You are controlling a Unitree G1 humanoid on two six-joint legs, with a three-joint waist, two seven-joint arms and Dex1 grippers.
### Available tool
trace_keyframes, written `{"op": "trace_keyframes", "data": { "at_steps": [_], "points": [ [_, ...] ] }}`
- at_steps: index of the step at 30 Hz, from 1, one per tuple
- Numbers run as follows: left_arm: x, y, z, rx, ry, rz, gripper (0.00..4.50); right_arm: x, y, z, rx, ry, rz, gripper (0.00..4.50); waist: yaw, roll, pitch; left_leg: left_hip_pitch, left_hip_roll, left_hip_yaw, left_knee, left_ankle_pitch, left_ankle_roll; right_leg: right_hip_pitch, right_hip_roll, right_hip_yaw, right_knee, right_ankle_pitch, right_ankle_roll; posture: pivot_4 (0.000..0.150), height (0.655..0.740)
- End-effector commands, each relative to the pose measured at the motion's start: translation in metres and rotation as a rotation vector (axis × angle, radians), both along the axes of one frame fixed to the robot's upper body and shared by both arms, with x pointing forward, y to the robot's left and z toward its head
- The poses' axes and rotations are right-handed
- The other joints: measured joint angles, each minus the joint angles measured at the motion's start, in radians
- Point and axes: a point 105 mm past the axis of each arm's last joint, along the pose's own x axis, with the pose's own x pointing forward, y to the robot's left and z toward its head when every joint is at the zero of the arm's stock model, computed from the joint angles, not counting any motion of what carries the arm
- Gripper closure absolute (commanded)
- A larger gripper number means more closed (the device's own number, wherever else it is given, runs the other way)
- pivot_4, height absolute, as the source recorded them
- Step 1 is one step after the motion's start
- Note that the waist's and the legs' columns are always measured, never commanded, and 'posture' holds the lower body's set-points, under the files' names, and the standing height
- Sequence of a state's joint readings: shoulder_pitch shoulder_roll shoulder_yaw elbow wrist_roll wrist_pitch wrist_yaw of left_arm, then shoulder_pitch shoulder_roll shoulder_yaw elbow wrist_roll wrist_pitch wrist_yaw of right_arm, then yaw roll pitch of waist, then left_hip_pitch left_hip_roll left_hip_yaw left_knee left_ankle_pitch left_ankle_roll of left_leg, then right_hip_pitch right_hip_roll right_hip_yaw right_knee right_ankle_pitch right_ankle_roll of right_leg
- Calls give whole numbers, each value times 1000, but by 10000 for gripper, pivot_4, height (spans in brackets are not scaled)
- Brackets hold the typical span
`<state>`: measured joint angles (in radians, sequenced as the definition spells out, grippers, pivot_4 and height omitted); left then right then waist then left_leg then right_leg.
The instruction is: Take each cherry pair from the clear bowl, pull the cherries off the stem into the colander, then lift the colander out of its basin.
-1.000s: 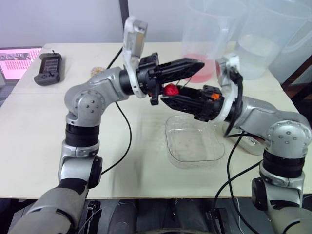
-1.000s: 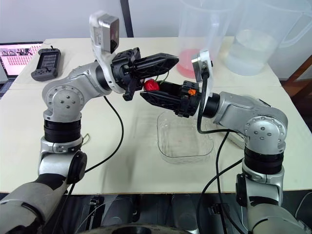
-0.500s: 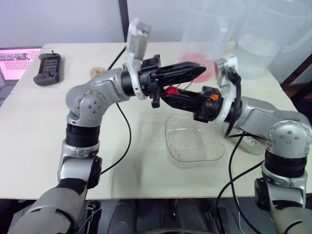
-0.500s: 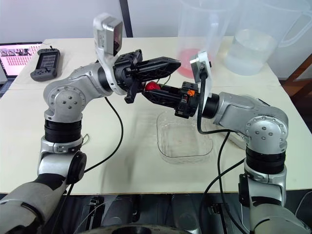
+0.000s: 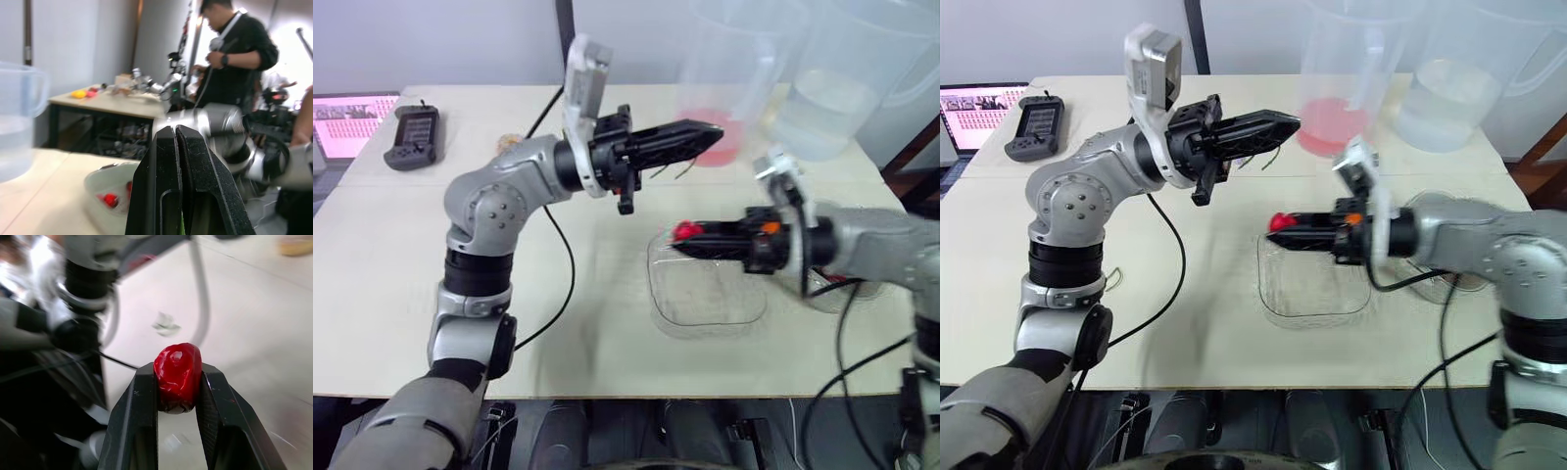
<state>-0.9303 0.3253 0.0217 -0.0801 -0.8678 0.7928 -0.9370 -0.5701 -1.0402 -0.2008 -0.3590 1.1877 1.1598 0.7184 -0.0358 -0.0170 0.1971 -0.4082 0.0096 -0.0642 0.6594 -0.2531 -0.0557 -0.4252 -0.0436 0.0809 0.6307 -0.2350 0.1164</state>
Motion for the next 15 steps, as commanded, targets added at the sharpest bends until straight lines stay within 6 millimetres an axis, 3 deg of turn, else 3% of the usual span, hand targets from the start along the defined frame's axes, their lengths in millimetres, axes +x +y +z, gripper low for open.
{"op": "trace_keyframes", "data": {
  "at_steps": [1, 3, 6, 13, 15],
  "points": [
    [-1, 11, 5, -9, -57, 34, 45000, 19, -66, 16, -179, -123, -225, 35418, 3, 0, 0, 0, 0, 1, 0, 0, 0, 0, -1, 0, 0, 0, 0, 1500, 7400],
    [1, 17, 1, 4, -63, 62, 45000, 28, -114, 9, -369, -131, -360, 35418, 1, 0, 0, 0, 0, 1, 0, 0, 0, 0, -1, 0, -1, -2, -2, 1500, 7400],
    [4, 26, -5, 24, -64, 108, 45000, 31, -164, -12, -612, -107, -432, 35418, -6, 0, 0, 0, 0, 3, 0, 0, 1, 0, -1, 1, -1, -2, -2, 1500, 7400],
    [5, 39, -22, 70, -61, 180, 45000, 40, -200, -58, -792, -56, -425, 35418, -22, 1, 0, 2, 1, 4, 0, 0, 1, 0, 0, 2, 2, 0, -1, 1500, 7400],
    [3, 40, -24, 70, -58, 190, 45000, 43, -201, -62, -759, -46, -433, 35418, -22, 1, 0, 2, 1, 4, 1, 0, 0, 0, 0, 2, 2, 0, -1, 1500, 7400]
  ]
}}
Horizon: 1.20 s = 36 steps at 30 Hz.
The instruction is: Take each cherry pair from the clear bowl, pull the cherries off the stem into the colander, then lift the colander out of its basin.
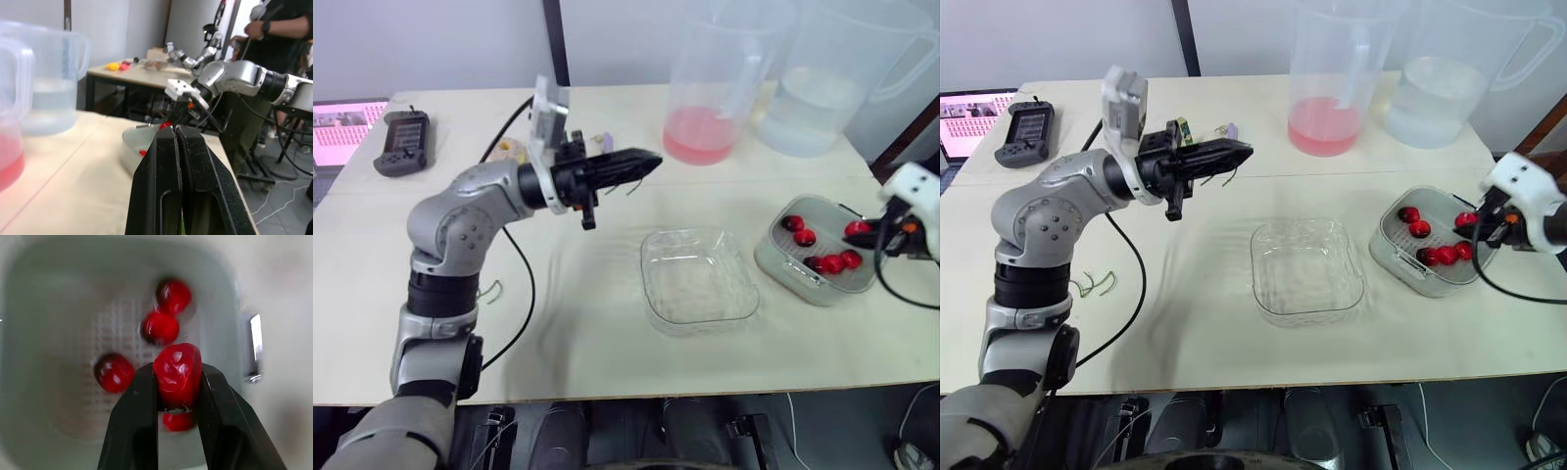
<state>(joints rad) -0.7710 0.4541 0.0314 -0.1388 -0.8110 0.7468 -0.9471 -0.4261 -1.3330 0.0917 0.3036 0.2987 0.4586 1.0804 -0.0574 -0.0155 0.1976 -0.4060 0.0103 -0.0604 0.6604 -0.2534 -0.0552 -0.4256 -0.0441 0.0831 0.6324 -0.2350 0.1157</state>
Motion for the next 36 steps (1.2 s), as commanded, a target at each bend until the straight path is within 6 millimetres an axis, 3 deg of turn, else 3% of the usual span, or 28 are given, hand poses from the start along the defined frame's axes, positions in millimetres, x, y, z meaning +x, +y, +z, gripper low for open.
{"op": "trace_keyframes", "data": {
  "at_steps": [1, 3, 8, 9, 12, 16, 19, 24, 29, 33, 36],
  "points": [
    [-8, 4, 12, -15, -75, 23, 45000, 6, -4, 13, 19, -46, -7, 32494, 0, 0, 0, 0, 0, 0, 0, 0, 0, 0, 0, 0, 0, 0, 0, 1500, 7400],
    [-9, 4, 12, -16, -74, 26, 45000, 8, -3, 24, 31, -67, -5, 26541, 0, 0, 0, -1, 0, 0, 1, 0, 0, 0, -1, 0, 0, 1, 1, 1500, 7400],
    [-10, 6, 11, -7, -70, 25, 45000, 3, 11, 63, 102, -125, 39, 1697, 11, 1, 0, -1, 0, 0, 1, 0, 0, 0, 0, 0, 0, 1, 1, 1500, 7400],
    [-10, 6, 11, -3, -69, 24, 45000, -1, 15, 72, 110, -127, 60, 743, 12, 1, 0, -1, 0, 0, 1, 0, 0, 0, 0, 0, 0, 1, 1, 1500, 7400],
    [-12, 5, 10, 13, -64, 3, 45000, -14, 36, 95, 187, -128, 144, 743, 14, 1, 0, -1, 0, 0, 1, 0, 0, 0, 0, 0, 0, 1, 1, 1500, 7400],
    [-14, 8, 7, 51, -48, -7, 45000, -58, 111, 156, 484, -126, 478, 743, 11, 3, 1, -1, 0, 0, 1, 0, 0, 0, -1, 0, 0, 0, 0, 1500, 7400],
    [-13, 13, 4, 80, -43, 13, 45000, -75, 133, 173, 599, -146, 621, 743, 14, 1, 2, 0, 0, -1, 1, 0, 0, 0, 0, -1, 0, 0, 0, 1500, 7400],
    [-11, 39, 1, 125, -47, 128, 45000, -77, 151, 167, 709, -149, 722, 743, 14, -3, 0, -1, 0, -1, 2, 0, 0, 2, -1, -2, -2, 0, -2, 1500, 7400],
    [-13, 68, -17, 129, 70, 240, 45000, -71, 163, 161, 744, -155, 747, 743, 15, -3, 0, -1, 1, -1, 2, 0, 0, 0, 0, -1, 0, 0, -1, 1500, 7400],
    [-8, 116, -67, 171, 275, 462, 45000, -66, 176, 152, 737, -128, 782, 743, 11, -2, 0, -1, 1, 0, 1, 0, 0, 0, 0, -1, 0, 0, -2, 1500, 7400],
    [-18, 142, -101, 247, 380, 530, 45000, -69, 183, 148, 734, -109, 823, 743, 11, -2, 0, -1, 2, 0, 1, 0, 0, -1, 0, -1, 0, 0, -2, 1500, 7400]
  ]
}}
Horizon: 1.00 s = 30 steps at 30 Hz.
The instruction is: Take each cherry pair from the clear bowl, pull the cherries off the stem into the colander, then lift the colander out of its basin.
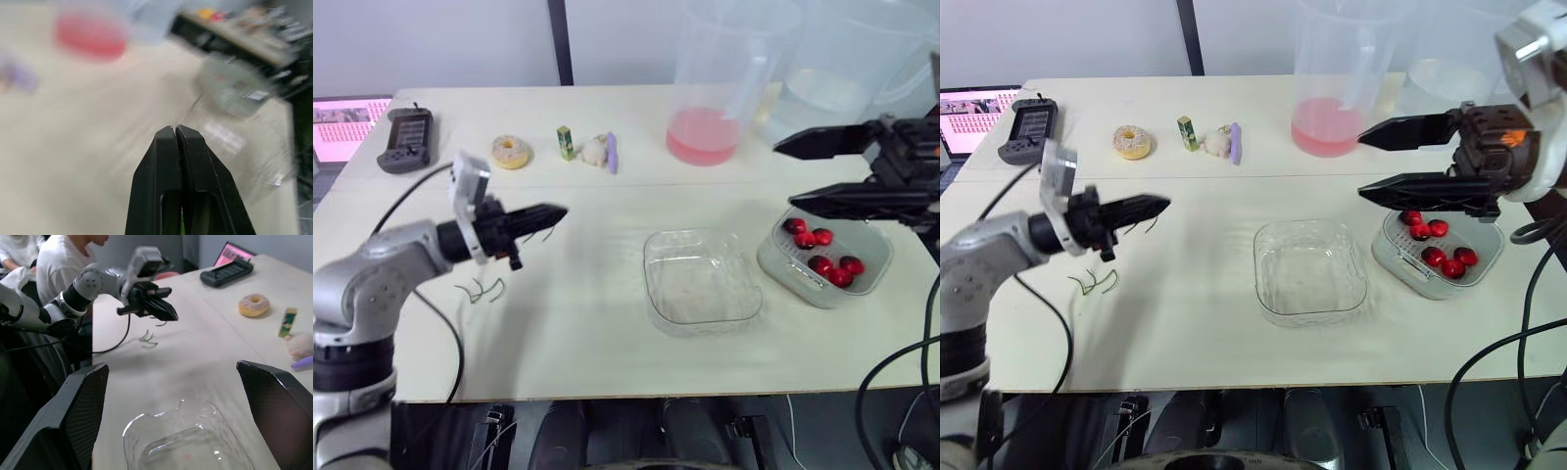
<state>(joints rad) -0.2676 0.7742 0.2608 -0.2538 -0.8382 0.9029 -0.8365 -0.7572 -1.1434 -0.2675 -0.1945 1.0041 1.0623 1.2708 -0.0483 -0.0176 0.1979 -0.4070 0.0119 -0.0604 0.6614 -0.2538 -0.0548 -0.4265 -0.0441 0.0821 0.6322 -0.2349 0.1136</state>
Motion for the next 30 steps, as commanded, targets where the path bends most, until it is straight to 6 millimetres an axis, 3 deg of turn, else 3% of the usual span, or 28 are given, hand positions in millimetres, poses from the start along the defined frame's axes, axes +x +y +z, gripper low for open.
{"op": "trace_keyframes", "data": {
  "at_steps": [1, 7, 9, 11, 14, 17, 21, 25, 27, 30],
  "points": [
    [-7, 24, -8, 0, 23, 72, 45000, -9, 10, 6, 5, -45, 65, 743, 4, 0, 0, 0, 0, 0, 0, 0, 0, 0, 0, 0, 0, 0, 0, 1500, 7400],
    [-19, 73, -49, -14, 146, 233, 45000, -10, 21, -6, -39, -45, 91, 743, 8, 0, 0, -1, 0, 0, 1, 0, 0, 0, -2, -1, -1, 0, -1, 1500, 7400],
    [-19, 94, -61, -57, 174, 324, 38924, -8, 23, -10, -62, -59, 77, 0, 6, 0, 0, -1, 0, 0, 0, 0, 0, 0, -2, -1, -2, 0, -1, 1500, 7400],
    [-23, 105, -70, -63, 195, 362, 30126, -5, 24, -11, -68, -68, 64, 0, 6, 0, 0, -1, 0, 0, 0, 0, 0, 0, -1, -1, -1, 0, -2, 1500, 7400],
    [-25, 115, -67, -96, 182, 407, 15290, -6, 24, -13, -71, -64, 64, 0, 6, 0, 0, -1, 0, 0, 0, 0, 0, -1, -1, -1, -1, 0, -2, 1500, 7400],
    [-24, 129, -50, -122, 113, 464, 218, -6, 21, -14, -64, -52, 45, 0, 8, 0, 0, -1, 0, 0, 0, 0, 0, -1, -1, -1, -1, 0, -2, 1500, 7400],
    [-25, 145, -24, -175, 52, 500, 218, -8, 19, -17, -63, -36, 38, 0, 6, 0, 0, -1, 1, 0, 0, 0, 0, -1, -1, -1, -1, 0, -2, 1500, 7400],
    [-23, 148, 1, -201, 4, 470, 218, -9, 18, -17, -62, -31, 27, 0, 7, 0, 0, -1, 1, 0, 0, 0, 0, -1, -1, -1, -1, 0, -2, 1500, 7400],
    [-22, 143, 17, -202, -31, 422, 218, -10, 16, -18, -68, -27, 16, 0, 7, 0, 0, -1, 1, 0, 0, 0, 0, -1, -1, -1, -1, 0, -2, 1500, 7400],
    [-15, 107, 47, -164, -96, 228, 218, -10, 11, -20, -85, -11, -25, 0, 10, -1, 0, -1, 1, 0, 0, 0, 0, -1, -1, -1, -2, 0, -2, 1500, 7400]
  ]
}}
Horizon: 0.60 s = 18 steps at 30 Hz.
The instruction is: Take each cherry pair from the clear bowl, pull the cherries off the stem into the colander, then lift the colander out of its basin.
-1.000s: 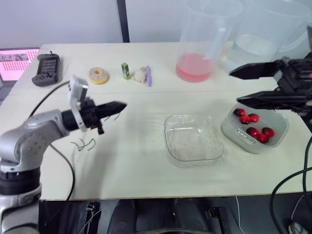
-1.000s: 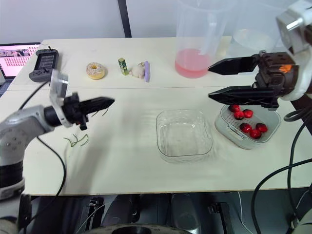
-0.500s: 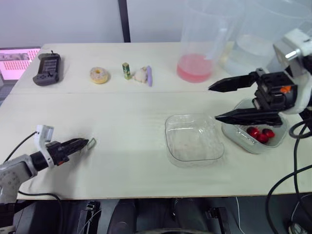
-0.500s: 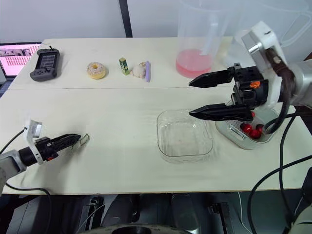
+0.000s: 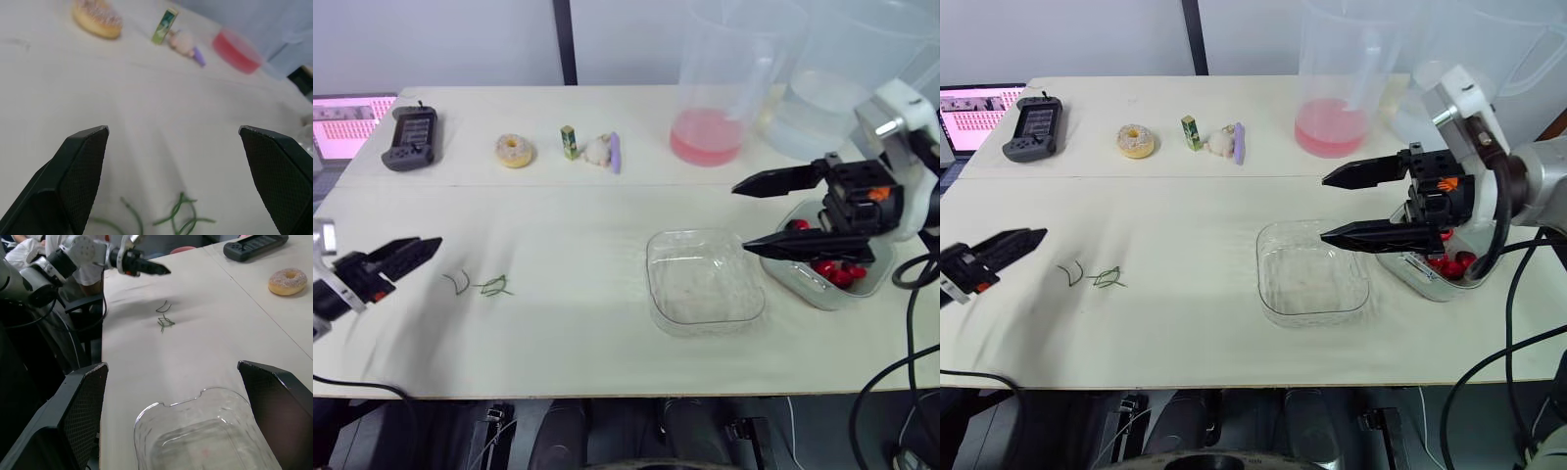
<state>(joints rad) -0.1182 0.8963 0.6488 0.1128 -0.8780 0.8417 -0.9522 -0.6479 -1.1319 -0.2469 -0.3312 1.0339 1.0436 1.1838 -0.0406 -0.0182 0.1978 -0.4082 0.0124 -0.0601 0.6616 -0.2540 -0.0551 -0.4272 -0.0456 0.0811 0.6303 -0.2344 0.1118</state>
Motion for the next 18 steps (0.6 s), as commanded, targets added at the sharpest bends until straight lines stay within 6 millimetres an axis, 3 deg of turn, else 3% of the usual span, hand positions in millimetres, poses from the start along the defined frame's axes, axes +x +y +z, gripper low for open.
{"op": "trace_keyframes", "data": {
  "at_steps": [1, 6, 9, 18],
  "points": [
    [2, -38, 40, 67, -115, -205, 218, -5, -6, 8, -14, -33, -39, 0, 4, 0, 0, 0, 0, 0, 0, 0, 0, 0, 0, 0, 0, 0, 0, 1500, 7400],
    [12, -95, 34, 333, -146, -463, 218, -3, -17, -4, -75, -40, -151, 0, 1, 0, 0, 0, 0, 1, -1, 0, 0, 0, 0, 1, 0, 0, 0, 1500, 7400],
    [16, -129, 47, 393, -254, -615, 218, -9, -24, -11, -101, -69, -229, 0, 2, 0, 0, 0, 0, 1, -1, 0, 0, 0, 1, 0, 0, 0, 0, 1500, 7400],
    [18, -179, 60, 413, -321, -883, 218, -19, -65, -22, -127, -78, -559, 0, 5, 0, 0, 0, 0, 1, 0, 0, 0, 0, 2, 1, 1, 0, 1, 1500, 7400]
  ]
}}
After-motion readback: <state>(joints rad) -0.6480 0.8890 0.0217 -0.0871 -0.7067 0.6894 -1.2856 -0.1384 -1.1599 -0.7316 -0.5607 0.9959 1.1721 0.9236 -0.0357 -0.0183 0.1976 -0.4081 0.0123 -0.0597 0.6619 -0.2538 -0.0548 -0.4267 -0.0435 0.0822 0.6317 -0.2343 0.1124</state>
